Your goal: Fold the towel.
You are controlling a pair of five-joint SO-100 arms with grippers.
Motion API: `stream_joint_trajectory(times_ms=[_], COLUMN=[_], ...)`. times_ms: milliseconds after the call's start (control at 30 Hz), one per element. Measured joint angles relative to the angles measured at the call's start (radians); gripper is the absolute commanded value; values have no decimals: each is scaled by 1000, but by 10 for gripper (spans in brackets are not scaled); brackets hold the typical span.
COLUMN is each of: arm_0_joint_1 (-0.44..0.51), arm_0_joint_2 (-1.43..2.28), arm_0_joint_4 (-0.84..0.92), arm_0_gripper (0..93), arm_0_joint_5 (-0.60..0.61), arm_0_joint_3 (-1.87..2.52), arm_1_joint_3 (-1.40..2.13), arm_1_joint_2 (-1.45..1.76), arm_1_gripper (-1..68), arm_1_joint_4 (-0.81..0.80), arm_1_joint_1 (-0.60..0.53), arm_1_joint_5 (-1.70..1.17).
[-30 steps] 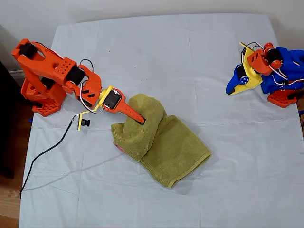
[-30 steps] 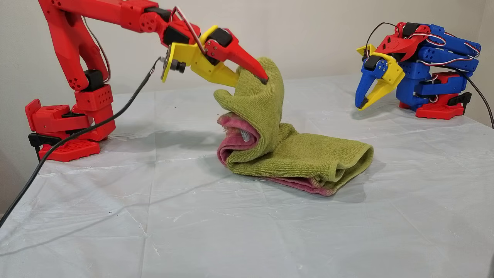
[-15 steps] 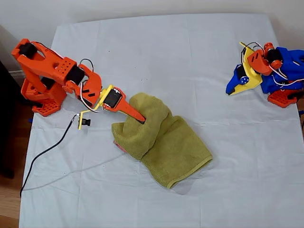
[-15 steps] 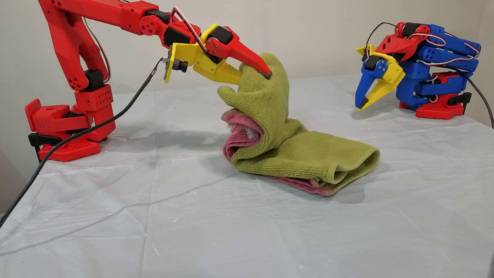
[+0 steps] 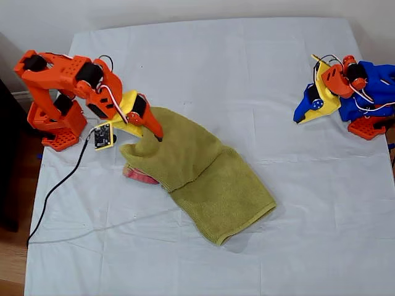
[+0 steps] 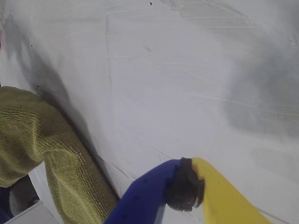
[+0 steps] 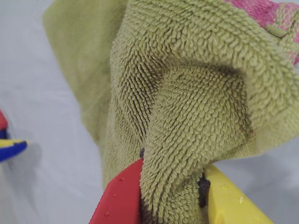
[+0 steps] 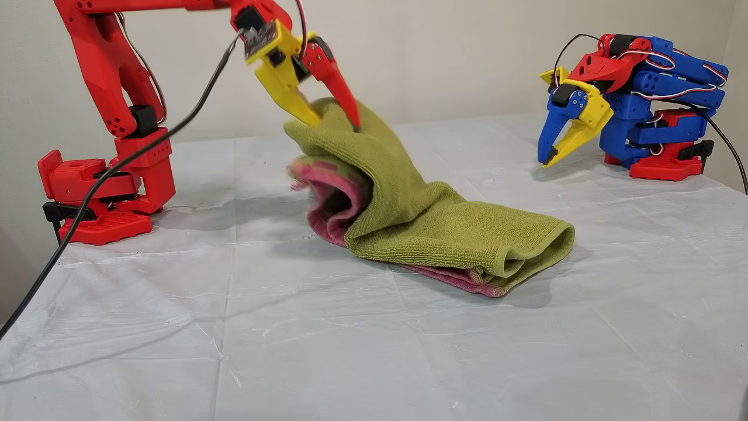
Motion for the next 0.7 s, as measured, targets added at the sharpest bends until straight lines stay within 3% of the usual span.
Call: stream_joint_trajectory(times_ms=[133, 333, 700], arm_0_joint_1=[61, 166, 307], arm_0_joint_2=[-43, -67, 83], arm_0_joint_4=[255, 502, 532], arm_0_gripper=[1, 1, 0], arm_0_joint_5=[-207, -374, -552], arm_0_joint_3=[-179, -371, -336], arm_1_joint_3=[0, 0, 0], arm_1_joint_2=[0, 0, 0], arm_1_gripper=[1, 1, 1], arm_1_joint_4=[0, 0, 0], arm_1_joint_1=[0, 0, 0], arm_1_joint_5=[0, 0, 0])
